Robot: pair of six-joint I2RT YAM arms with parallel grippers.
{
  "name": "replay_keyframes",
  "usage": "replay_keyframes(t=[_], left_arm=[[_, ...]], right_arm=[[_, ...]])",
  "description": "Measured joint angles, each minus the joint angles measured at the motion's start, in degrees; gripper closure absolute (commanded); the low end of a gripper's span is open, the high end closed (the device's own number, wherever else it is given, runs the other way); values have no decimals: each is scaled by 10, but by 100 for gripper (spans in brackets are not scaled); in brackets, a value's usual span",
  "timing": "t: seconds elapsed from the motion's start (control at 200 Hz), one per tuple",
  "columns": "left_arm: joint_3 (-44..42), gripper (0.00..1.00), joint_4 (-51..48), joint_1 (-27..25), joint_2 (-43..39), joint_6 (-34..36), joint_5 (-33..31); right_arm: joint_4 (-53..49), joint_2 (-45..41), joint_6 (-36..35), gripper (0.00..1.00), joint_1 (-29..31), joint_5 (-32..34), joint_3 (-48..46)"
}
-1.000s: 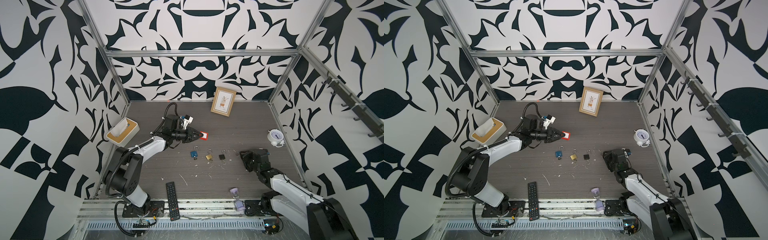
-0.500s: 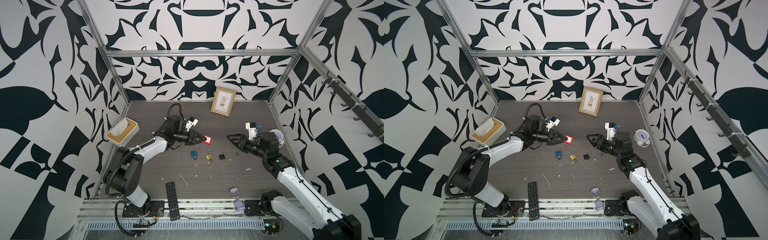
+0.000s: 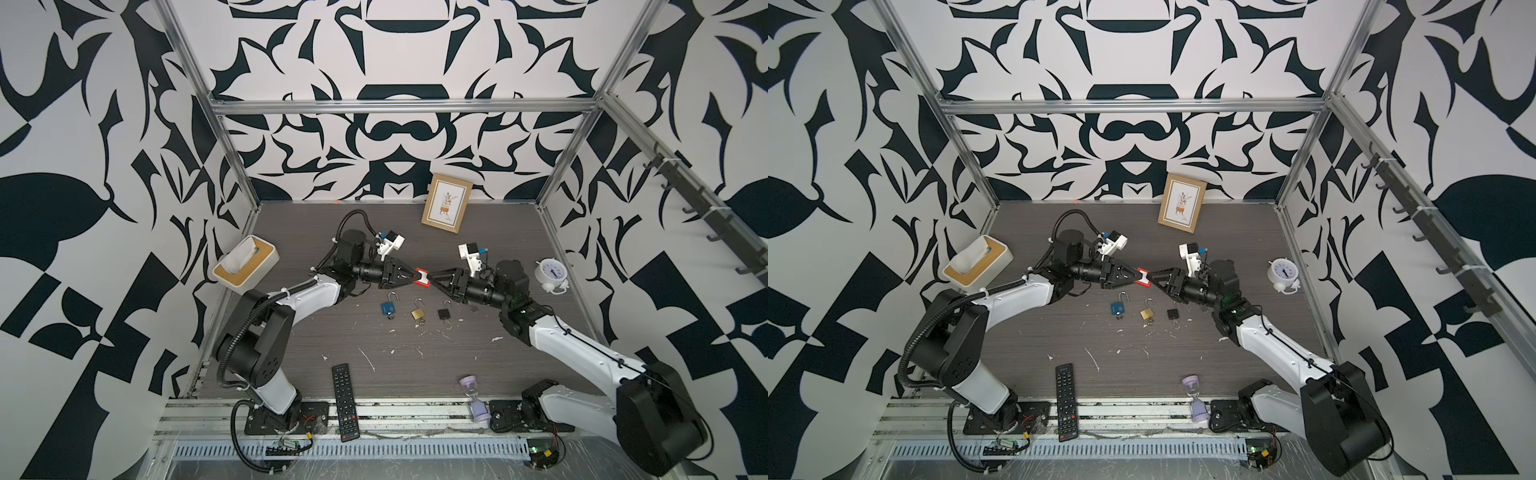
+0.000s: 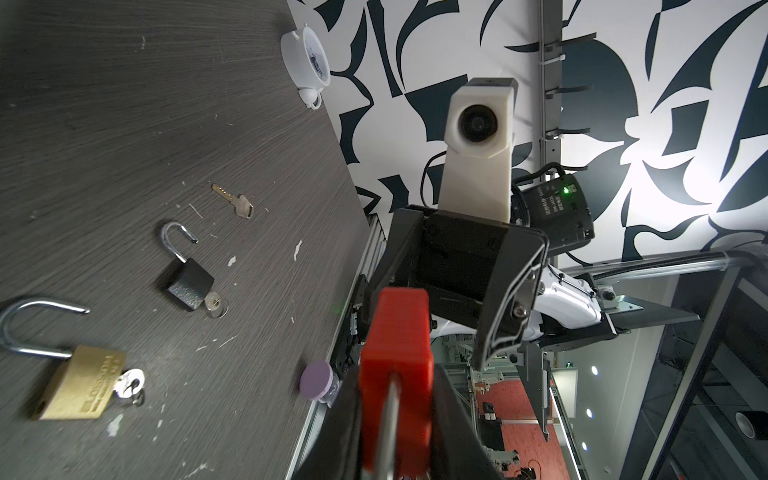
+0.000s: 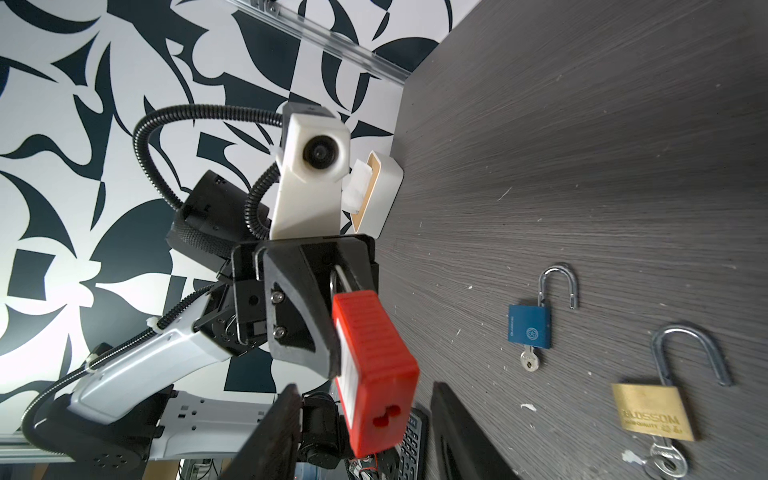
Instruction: Lock with the key
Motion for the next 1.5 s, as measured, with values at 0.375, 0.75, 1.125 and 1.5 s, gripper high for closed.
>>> replay_keyframes(t=[0.375,0.75,1.125,1.5], left_arm=[[-14,100,118,0,27,-80,11],[-19,91,150,6,27,-94,17],[20,1,-222,19,-58,122,-194],[-55,1,-252,62,-154,138,-250]], right_arm=[[39,34,20,63,8,2,5],[118,69,71,100,9,-9,6],[-9,-14,40,100,-43,110,-29],[-47,2,48,100,-78,305,-95]])
